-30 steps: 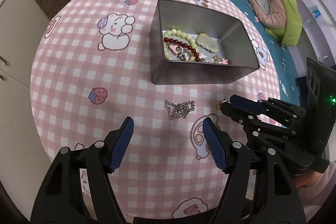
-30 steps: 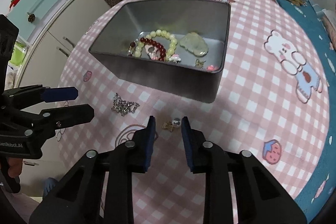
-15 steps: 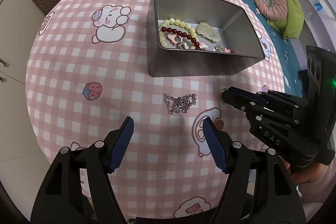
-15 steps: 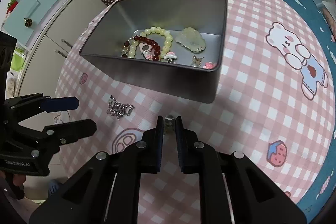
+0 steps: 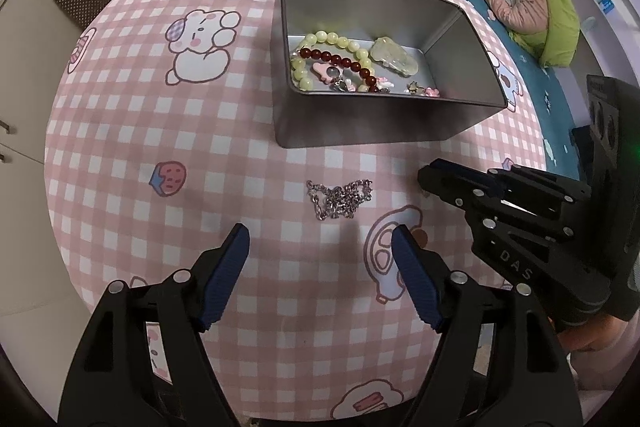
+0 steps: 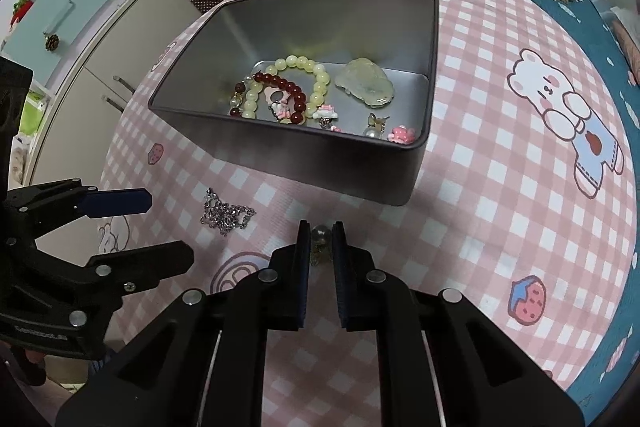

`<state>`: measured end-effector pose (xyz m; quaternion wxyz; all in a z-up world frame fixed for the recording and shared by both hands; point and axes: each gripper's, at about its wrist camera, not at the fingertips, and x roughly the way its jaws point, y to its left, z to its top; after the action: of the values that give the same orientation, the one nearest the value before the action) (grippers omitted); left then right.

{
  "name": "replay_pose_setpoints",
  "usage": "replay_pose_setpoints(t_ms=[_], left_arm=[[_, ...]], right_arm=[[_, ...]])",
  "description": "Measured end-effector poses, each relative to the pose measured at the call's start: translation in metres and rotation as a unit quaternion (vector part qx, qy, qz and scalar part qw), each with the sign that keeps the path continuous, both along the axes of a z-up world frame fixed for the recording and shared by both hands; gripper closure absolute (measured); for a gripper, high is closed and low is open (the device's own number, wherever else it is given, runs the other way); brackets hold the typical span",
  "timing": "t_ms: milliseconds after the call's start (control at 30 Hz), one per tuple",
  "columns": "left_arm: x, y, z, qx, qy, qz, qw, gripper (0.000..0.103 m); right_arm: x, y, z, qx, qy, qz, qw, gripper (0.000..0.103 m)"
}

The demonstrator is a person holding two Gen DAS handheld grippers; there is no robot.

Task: Organize jewelry
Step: 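Close the right tool on the gold earring while the left grasps the silver chain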

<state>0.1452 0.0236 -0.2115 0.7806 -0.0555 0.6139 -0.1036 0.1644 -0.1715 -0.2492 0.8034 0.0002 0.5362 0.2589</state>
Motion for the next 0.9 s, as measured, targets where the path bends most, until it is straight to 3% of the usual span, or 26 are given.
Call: replay_pose_setpoints(t_ms=[133,233,300,367,500,533,567,900], left_arm=[[0.007,-0.004,-0.005,-0.008,0.005,-0.004,0.9999,0.03],[0.012,-0.007,-0.009,-0.017,0.008,-0.008,0.9998,0.044],[0.014,-0.01,-0.011,-0.019,0.007,-0.012,0.9997,0.048],[0.017,-0.014,-0.015,-0.021,0.011,-0.017,0.9996,0.061],[0.021,-0.02,-0.02,-0.023,0.011,-0.028,0.9993,0.077],[0.022,-0.021,-0.023,-0.024,0.014,-0.032,0.9991,0.09],[0.023,-0.021,-0.024,-0.022,0.016,-0.032,0.9991,0.097],[0.015,-0.016,-0.011,-0.031,-0.005,-0.036,0.9989,0.099]], right_arm=[[-0.003,-0.009,0.007,0.006,-0.006,-0.014,1.0,0.093],[-0.003,-0.015,0.011,0.01,-0.008,-0.027,1.0,0.093],[-0.004,-0.02,0.014,0.009,-0.011,-0.036,0.999,0.093],[-0.006,-0.023,0.015,0.01,-0.01,-0.043,0.999,0.093],[-0.008,-0.028,0.016,0.012,-0.009,-0.053,0.998,0.093],[-0.009,-0.027,0.016,0.012,-0.007,-0.056,0.998,0.093],[-0.009,-0.027,0.015,0.012,-0.007,-0.057,0.998,0.093],[-0.016,-0.032,0.026,0.015,-0.022,-0.063,0.998,0.093]])
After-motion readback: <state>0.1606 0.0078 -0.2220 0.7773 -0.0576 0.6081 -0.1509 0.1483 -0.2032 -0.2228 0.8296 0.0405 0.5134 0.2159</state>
